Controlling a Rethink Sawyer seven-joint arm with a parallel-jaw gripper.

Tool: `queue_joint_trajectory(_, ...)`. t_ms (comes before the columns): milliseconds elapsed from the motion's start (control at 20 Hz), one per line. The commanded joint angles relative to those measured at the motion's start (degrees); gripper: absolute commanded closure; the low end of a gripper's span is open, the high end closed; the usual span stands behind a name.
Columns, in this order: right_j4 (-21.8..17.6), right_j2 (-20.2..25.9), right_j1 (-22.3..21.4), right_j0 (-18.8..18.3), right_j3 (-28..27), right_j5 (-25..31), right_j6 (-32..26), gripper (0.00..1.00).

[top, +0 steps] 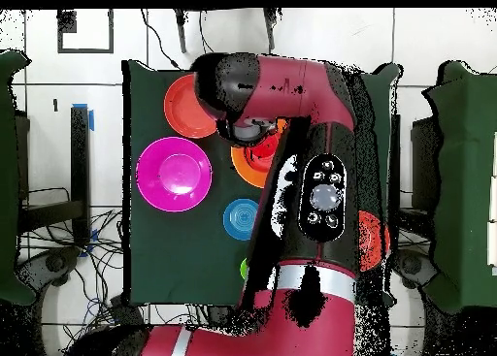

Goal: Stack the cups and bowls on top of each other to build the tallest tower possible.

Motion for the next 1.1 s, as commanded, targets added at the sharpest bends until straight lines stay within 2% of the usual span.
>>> queue_joint_trajectory(50,0.39,2.77,0.69,-0.62,6.93,0.02,5.6,0.0)
queue_joint_trajectory(1100,-1.36,3.12,0.35,-3.69,7.75,-2.26,0.43,0.0)
